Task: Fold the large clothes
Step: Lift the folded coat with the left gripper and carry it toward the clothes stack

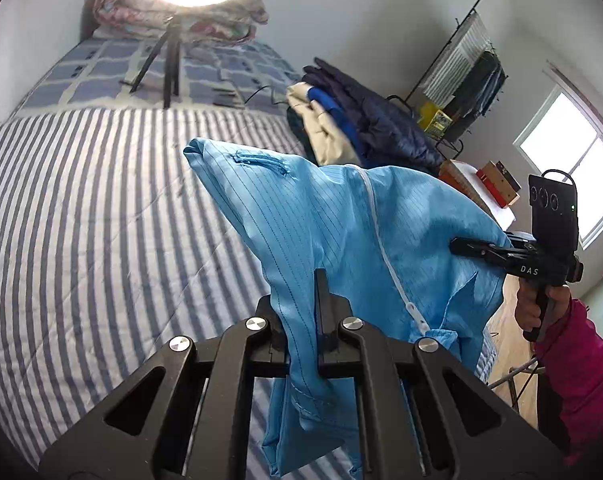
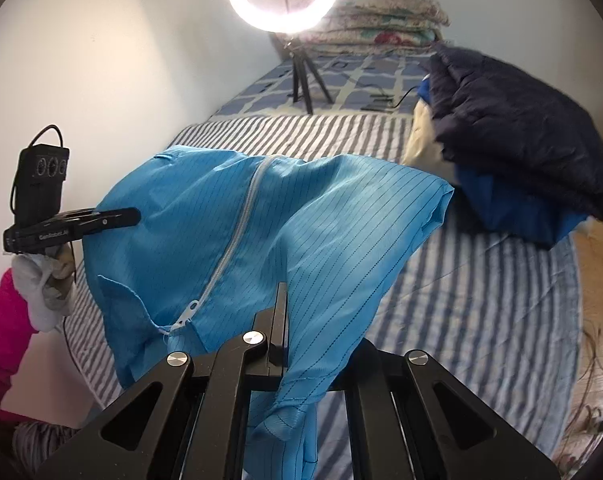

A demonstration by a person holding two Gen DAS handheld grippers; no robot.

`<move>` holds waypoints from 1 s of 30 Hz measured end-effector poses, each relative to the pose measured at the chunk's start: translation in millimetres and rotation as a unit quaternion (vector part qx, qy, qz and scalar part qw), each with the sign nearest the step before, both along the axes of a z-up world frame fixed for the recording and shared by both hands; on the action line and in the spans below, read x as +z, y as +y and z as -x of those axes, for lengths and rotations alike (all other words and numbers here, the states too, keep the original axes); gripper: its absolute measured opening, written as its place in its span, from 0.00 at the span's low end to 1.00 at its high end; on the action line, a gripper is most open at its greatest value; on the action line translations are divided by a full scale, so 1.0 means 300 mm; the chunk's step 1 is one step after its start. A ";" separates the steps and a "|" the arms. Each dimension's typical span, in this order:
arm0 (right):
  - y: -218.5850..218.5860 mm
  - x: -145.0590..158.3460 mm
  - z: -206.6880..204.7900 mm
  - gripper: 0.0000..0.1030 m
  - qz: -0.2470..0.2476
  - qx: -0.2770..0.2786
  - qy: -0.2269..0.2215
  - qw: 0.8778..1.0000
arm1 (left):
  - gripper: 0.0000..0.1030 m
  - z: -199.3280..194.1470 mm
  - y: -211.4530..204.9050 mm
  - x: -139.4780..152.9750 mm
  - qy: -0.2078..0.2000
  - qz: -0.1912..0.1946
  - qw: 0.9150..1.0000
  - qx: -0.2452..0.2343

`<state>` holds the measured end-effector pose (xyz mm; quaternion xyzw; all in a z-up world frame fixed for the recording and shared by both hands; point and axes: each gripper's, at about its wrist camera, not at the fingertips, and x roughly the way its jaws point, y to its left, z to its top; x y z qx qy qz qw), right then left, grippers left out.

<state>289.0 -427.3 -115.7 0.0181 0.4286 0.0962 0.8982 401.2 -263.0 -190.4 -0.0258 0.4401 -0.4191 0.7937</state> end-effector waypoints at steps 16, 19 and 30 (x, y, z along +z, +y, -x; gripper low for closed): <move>-0.266 0.262 -0.063 0.04 0.083 -0.066 -0.078 0.991 | 0.05 -0.122 -0.434 0.176 -0.068 0.037 0.996 -0.043; -0.324 0.310 -0.101 0.04 0.105 -0.080 -0.094 0.987 | 0.05 -0.170 -0.535 0.219 -0.088 0.049 0.994 -0.050; -0.567 0.457 -0.309 0.03 0.157 -0.139 -0.144 0.967 | 0.05 -0.408 -0.889 0.301 -0.127 0.093 0.986 -0.046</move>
